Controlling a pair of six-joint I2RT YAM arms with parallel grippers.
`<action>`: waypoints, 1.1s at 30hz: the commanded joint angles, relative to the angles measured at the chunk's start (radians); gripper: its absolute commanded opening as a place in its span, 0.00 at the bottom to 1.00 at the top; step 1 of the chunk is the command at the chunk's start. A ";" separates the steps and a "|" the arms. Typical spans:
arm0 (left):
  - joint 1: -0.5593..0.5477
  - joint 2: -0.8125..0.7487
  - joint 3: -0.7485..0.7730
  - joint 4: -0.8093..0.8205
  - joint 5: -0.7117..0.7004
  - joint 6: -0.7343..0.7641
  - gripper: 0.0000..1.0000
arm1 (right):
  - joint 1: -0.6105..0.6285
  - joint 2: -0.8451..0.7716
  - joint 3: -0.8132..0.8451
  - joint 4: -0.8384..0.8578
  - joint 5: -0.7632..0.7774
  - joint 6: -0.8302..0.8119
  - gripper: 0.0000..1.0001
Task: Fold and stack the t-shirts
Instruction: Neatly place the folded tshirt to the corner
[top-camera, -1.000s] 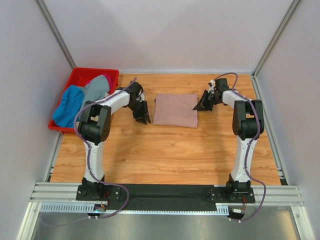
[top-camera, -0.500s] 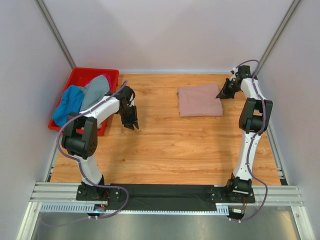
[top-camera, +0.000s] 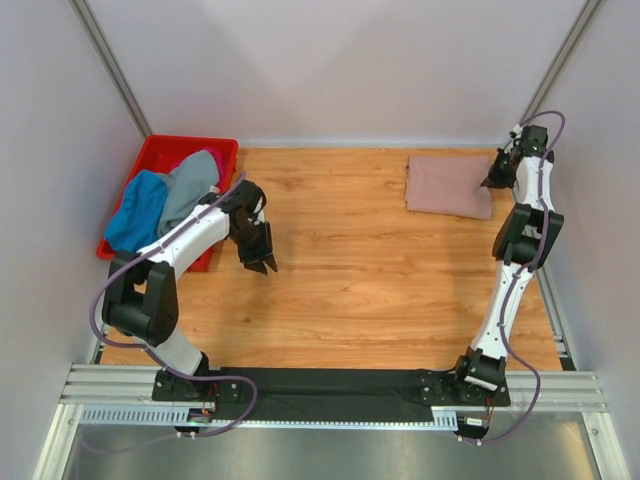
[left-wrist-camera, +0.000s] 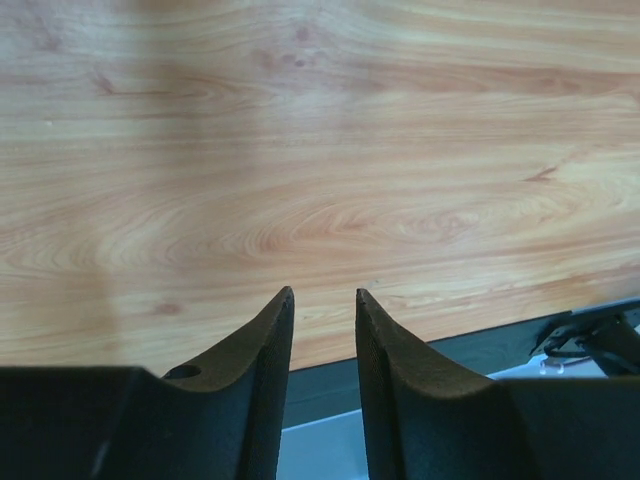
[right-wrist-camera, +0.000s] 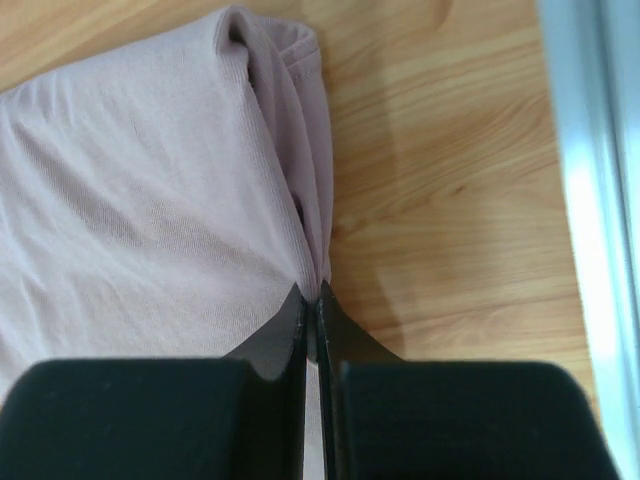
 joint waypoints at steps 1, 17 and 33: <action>-0.001 -0.029 0.065 -0.044 -0.031 -0.022 0.38 | -0.007 -0.010 0.037 0.140 0.079 -0.048 0.00; -0.017 0.154 0.254 -0.070 -0.054 -0.057 0.39 | -0.045 0.047 0.077 0.352 0.108 -0.040 0.12; -0.024 -0.056 0.472 -0.078 -0.062 0.133 0.58 | 0.059 -0.534 -0.271 0.318 0.125 0.337 1.00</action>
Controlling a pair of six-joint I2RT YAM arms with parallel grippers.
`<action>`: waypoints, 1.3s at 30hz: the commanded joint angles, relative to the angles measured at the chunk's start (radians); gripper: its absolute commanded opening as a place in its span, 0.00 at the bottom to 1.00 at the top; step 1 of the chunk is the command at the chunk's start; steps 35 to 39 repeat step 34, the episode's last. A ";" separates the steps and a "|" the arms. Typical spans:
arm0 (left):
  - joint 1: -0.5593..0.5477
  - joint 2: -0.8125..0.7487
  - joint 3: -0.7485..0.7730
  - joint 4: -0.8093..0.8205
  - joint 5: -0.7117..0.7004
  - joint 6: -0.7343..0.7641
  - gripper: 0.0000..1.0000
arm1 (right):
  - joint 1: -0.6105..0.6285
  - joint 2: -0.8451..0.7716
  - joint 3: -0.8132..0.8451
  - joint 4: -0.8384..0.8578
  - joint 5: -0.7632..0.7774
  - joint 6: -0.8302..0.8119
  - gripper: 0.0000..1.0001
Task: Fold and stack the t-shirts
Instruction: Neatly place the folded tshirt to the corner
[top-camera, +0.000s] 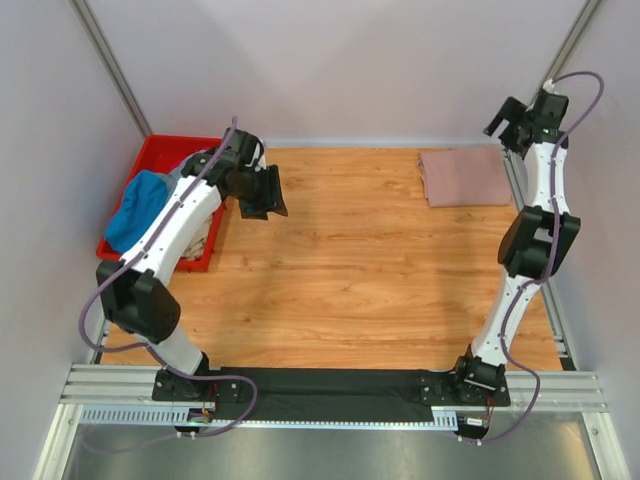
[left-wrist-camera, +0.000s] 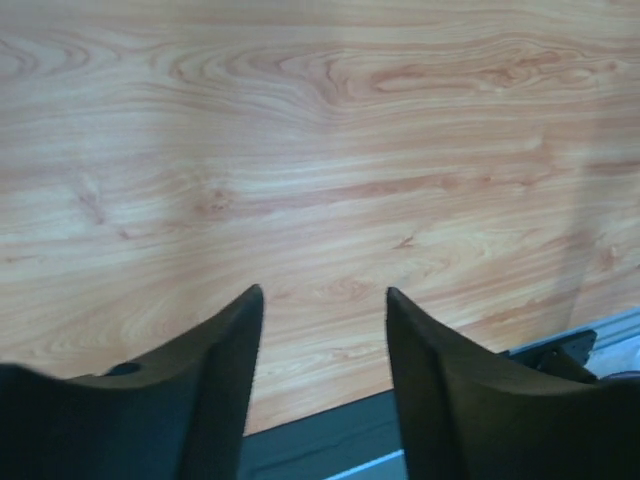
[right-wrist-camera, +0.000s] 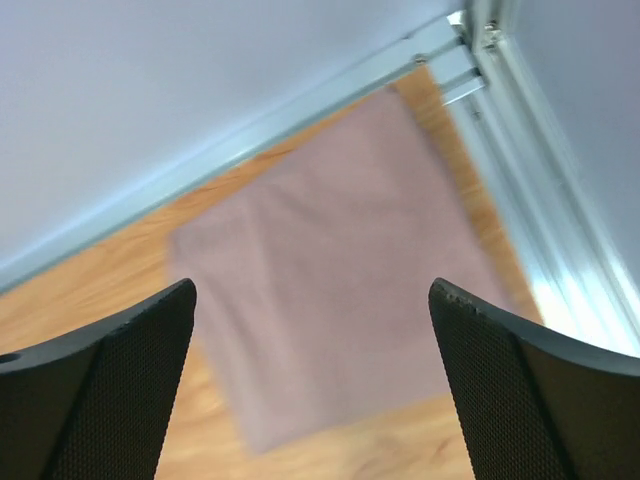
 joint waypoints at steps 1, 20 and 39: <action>-0.007 -0.154 -0.005 0.011 -0.004 0.092 0.62 | 0.042 -0.315 -0.142 -0.006 -0.042 0.228 1.00; -0.040 -0.626 -0.412 0.170 0.313 -0.043 0.90 | 0.440 -1.507 -1.000 -0.445 -0.257 0.477 1.00; -0.068 -0.926 -0.514 0.171 0.321 -0.083 0.92 | 0.440 -1.665 -1.015 -0.551 -0.256 0.471 1.00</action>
